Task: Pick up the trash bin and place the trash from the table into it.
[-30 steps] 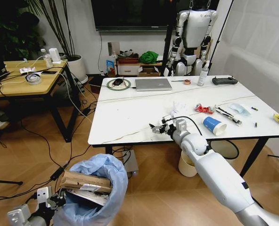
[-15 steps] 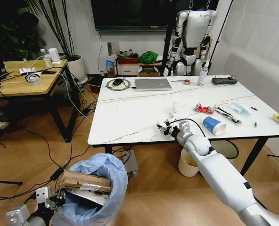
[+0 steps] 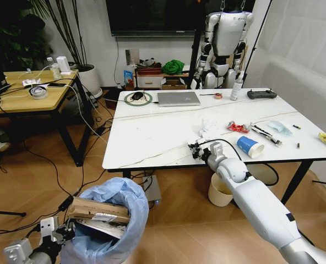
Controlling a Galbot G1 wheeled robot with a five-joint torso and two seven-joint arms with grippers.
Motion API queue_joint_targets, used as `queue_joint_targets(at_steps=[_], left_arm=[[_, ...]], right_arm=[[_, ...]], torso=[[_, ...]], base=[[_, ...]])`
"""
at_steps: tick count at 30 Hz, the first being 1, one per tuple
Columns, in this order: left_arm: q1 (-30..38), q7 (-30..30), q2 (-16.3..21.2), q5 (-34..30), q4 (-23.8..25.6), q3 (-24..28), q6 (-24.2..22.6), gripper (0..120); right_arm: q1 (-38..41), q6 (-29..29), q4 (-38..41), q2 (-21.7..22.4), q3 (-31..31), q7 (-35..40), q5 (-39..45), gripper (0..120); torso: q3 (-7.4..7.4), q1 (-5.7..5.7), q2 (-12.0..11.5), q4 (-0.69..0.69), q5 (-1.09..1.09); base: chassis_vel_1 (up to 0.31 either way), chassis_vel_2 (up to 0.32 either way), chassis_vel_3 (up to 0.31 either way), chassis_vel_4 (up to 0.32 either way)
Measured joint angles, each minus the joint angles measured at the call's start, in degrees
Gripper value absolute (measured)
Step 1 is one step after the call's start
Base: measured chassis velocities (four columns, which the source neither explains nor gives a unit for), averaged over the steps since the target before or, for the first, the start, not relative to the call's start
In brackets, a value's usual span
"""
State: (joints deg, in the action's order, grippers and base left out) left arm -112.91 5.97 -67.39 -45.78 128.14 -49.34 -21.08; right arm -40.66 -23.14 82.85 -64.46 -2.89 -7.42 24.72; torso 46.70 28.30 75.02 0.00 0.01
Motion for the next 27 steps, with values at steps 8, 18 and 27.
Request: queue_joint_targets(at_steps=[8,18,27], left_arm=[[0.3,0.1,0.2,-0.7,0.2,0.1,0.0,0],[0.3,0.6,0.4,-0.9,1.0,0.2,-0.4,0],[0.0,0.8,0.7,-1.1,1.8,-0.4,-0.6,0]], right_arm=[[-3.3,4.6,12.3,3.5,0.9,-0.6,10.9,0],[-5.2,3.8,29.6,6.7,12.5,4.0,23.9,0],[3.3,-4.4,37.3,7.8,26.1,5.7,29.3,0]], torso=[[0.0,0.0,0.0,-0.01,-0.01],[0.0,0.0,0.0,0.0,-0.01],[0.0,0.0,0.0,0.0,-0.02]], base=[[0.0,0.0,0.0,0.0],[0.0,0.0,0.0,0.0],[0.0,0.0,0.0,0.0]])
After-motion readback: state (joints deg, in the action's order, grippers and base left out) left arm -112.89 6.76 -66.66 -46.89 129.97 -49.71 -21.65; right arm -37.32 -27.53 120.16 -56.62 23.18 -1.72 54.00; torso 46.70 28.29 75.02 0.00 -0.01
